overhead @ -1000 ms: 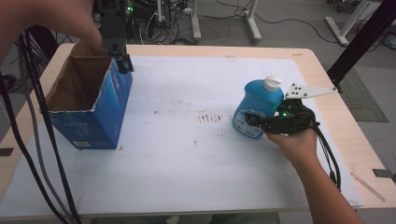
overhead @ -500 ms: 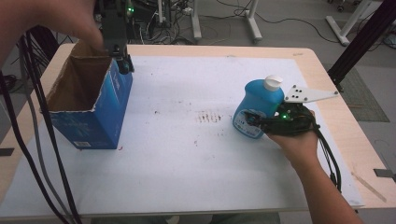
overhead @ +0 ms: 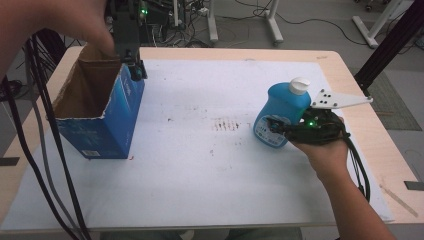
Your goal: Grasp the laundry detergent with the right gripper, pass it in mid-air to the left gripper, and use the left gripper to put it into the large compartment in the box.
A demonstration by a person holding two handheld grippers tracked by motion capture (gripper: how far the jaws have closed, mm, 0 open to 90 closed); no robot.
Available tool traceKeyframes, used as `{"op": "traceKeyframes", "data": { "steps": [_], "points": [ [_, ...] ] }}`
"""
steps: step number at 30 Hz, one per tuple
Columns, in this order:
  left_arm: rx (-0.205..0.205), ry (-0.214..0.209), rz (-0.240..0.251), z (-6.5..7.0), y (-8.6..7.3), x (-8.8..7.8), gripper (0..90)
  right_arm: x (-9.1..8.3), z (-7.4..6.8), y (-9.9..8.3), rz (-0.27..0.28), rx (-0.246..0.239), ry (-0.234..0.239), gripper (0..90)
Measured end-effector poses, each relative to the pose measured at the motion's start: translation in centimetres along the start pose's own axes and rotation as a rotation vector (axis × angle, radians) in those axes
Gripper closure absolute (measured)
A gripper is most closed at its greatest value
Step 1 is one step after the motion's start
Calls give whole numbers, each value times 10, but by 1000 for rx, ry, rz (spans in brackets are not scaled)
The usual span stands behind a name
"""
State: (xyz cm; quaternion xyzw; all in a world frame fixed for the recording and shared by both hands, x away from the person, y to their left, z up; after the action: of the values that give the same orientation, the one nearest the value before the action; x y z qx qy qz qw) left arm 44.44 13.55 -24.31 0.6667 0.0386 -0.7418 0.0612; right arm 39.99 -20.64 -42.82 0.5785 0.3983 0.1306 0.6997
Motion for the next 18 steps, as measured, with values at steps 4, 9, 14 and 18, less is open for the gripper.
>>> {"op": "traceKeyframes", "data": {
  "steps": [4,9,14,18],
  "points": [
    [4,5,1,2,2,0,17,-6,-2,7,-6,-18,7,463],
    [24,4,-5,9,8,3,17,-14,-13,20,-4,-60,37,462],
    [49,4,-2,20,17,2,17,-20,-27,39,1,-119,73,459],
    [77,5,-3,29,22,0,17,-22,-40,53,-4,-161,107,457]
  ]
}}
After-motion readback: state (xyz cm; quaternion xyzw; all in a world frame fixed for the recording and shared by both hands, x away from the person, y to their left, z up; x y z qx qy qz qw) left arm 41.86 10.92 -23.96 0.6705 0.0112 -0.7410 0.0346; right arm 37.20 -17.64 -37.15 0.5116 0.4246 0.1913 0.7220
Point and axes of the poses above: each handheld gripper's, and its own axes: x roughly forward along the jaws, y roughly out of its top, z roughly to its right, the point moved 4 cm from there along x, roughly forward along the jaws, and after that the axes turned 9 degrees about -y, right-handed, at the moved point
